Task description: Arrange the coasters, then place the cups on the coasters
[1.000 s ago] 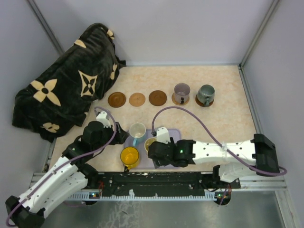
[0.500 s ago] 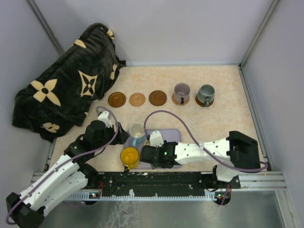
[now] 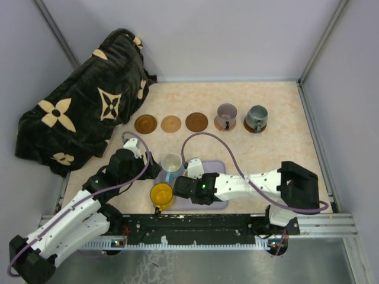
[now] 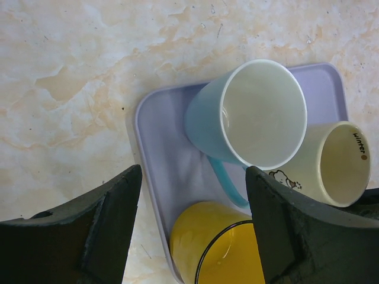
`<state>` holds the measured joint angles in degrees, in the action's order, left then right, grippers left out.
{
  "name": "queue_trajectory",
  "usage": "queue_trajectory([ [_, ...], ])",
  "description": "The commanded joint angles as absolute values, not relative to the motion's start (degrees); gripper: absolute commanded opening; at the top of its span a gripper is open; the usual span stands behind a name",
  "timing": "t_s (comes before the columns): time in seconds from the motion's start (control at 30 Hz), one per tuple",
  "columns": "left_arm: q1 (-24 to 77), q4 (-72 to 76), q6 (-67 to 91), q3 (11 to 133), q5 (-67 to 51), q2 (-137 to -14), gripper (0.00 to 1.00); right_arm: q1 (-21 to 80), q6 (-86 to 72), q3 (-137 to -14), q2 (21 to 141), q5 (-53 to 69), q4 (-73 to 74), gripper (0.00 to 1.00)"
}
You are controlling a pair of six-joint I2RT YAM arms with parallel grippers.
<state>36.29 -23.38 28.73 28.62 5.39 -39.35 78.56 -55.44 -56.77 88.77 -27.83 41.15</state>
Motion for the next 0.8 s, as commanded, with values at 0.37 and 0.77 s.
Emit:
queue_trajectory([
  [0.37,36.65,-20.92,28.42,30.16,7.77,-40.65,0.77,72.41,-50.24,-63.64,80.82,-41.33,45.3,0.0],
  [0.77,36.65,-20.56,28.27,33.11,12.49,-43.65,0.77,51.83,-28.61,-74.86,85.1,-35.71,32.52,0.0],
])
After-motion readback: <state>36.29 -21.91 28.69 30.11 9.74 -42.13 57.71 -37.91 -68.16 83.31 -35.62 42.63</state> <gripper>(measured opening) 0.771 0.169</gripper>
